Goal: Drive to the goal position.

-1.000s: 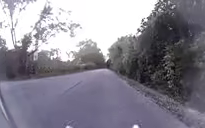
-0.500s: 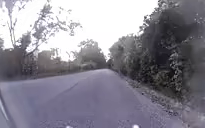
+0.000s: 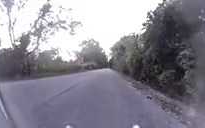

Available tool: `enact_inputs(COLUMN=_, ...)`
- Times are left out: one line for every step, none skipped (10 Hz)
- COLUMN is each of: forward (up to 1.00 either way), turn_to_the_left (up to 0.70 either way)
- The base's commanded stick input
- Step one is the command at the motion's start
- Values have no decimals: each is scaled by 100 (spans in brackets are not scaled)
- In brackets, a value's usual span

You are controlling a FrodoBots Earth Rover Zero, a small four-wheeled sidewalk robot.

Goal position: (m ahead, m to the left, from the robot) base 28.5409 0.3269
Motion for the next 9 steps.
enact_inputs(forward=70, turn_to_the_left=0)
enact_inputs(forward=70, turn_to_the_left=0)
enact_inputs(forward=70, turn_to_the_left=0)
enact_inputs(forward=70, turn_to_the_left=0)
enact_inputs(forward=70, turn_to_the_left=0)
enact_inputs(forward=70, turn_to_the_left=0)
enact_inputs(forward=70, turn_to_the_left=0)
enact_inputs(forward=70, turn_to_the_left=0)
enact_inputs(forward=70, turn_to_the_left=0)
